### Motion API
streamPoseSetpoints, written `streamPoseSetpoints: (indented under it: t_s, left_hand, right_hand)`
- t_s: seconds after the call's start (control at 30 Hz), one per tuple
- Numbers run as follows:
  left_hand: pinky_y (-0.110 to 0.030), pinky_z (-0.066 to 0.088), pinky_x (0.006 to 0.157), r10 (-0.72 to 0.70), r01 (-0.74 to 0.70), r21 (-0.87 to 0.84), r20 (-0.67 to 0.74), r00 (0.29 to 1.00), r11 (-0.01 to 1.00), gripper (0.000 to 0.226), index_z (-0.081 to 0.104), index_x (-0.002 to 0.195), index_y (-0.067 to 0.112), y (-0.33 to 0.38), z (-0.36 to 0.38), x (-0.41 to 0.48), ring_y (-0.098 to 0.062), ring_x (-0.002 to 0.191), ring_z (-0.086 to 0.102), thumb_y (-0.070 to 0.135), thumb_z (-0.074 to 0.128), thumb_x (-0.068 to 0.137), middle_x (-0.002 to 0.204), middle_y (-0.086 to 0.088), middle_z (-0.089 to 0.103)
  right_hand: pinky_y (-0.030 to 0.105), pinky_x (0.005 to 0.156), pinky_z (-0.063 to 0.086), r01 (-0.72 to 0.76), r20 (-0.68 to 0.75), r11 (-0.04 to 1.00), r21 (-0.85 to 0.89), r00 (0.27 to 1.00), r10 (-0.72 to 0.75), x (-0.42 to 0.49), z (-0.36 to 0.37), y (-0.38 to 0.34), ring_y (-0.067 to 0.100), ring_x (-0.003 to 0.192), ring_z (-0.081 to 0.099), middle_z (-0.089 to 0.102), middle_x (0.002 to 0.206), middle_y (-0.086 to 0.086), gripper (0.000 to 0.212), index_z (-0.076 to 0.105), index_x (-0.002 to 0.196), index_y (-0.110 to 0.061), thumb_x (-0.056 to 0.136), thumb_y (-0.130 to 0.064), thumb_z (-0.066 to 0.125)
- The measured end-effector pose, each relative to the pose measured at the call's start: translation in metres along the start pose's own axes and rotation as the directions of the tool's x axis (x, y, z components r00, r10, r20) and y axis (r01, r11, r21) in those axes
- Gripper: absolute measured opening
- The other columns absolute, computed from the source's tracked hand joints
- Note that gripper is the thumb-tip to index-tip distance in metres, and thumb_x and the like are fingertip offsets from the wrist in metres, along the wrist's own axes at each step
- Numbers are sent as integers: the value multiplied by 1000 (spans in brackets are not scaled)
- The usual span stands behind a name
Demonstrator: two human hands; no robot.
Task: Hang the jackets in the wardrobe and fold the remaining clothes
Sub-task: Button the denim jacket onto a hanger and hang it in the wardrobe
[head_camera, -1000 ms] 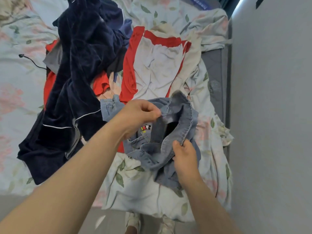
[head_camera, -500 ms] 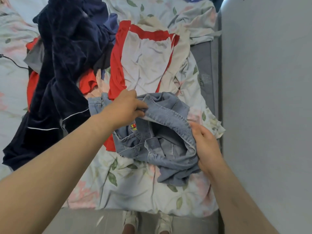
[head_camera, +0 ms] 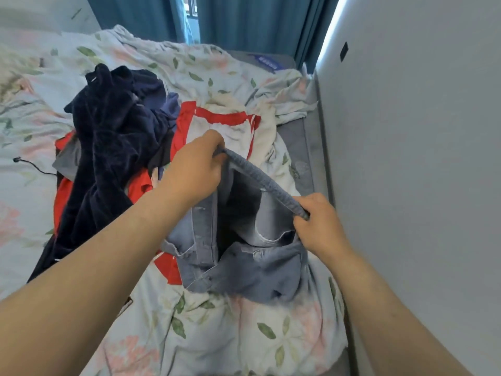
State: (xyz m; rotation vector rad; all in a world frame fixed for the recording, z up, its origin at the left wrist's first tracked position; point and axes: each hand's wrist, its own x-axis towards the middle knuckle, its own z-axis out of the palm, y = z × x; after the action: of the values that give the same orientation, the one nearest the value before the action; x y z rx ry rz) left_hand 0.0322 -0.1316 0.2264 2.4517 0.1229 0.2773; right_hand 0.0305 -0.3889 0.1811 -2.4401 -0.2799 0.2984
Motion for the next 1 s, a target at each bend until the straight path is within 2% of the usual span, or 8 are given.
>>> streamPoseSetpoints:
  t_s: [0.07,0.2,0.27,0.53,0.63,0.8,0.93,1.0]
  left_hand:
    - [-31,28,58,50,-51,-41,-44,998,998,11,45,94,23,28,-24,11,-19,69,43,15,52,97,75,9,46]
    - [-35,37,67,75,-101,-115,-212,974,988,5,50,96,19,85,-87,33,-22,76,50,14,53,96,77,10,52]
    - [-35,39,70,101,-145,-139,-287,953,980,8,49,95,21,113,-121,42,-21,79,52,14,53,96,78,13,54]
    - [-19,35,63,179,-297,-169,-494,850,940,15,49,89,27,195,-233,61,4,74,51,12,51,93,75,18,53]
    - [-18,36,62,224,-350,-134,-549,805,927,15,49,89,29,219,-271,63,5,76,51,14,50,92,75,20,53]
    - [-8,36,62,270,-411,-93,-621,736,907,10,51,92,23,250,-328,65,9,76,51,13,48,92,79,20,53]
    - [-2,36,61,266,-458,-104,-693,670,883,9,51,92,21,272,-364,63,14,74,49,14,46,92,78,21,52]
    - [-4,36,60,280,-483,-91,-715,640,871,8,50,92,21,284,-375,63,13,74,49,15,45,93,78,21,52]
  right_hand:
    - [21,57,35,-18,-74,1000,-5,997,17,5,-26,-15,15,65,46,49,71,-2,31,45,60,-23,79,0,51]
    - [10,54,43,-2,-209,995,97,978,22,13,-78,-53,-2,68,60,64,71,-16,21,64,83,-34,83,-14,65]
    - [16,56,46,-9,-250,992,130,967,41,13,-101,-71,0,67,61,66,73,-16,19,65,87,-34,81,-15,63]
    - [15,47,34,124,-333,979,162,941,-64,11,-173,-146,6,53,48,52,55,-11,29,52,59,-32,74,-8,56]
    - [16,51,32,199,-349,972,127,926,-144,7,-189,-166,5,59,48,52,69,-12,34,54,69,-42,70,-8,58]
    - [13,52,35,150,-437,975,166,897,-64,-8,-194,-171,2,66,54,56,81,-11,24,51,85,-32,79,-12,62]
    - [40,68,47,8,-645,999,-51,763,-39,-20,-187,-164,26,84,51,53,98,6,12,47,93,-13,87,-3,52]
    - [38,75,47,58,-601,998,-9,798,-52,-23,-181,-167,29,93,56,56,103,4,14,52,103,-11,90,-9,56]
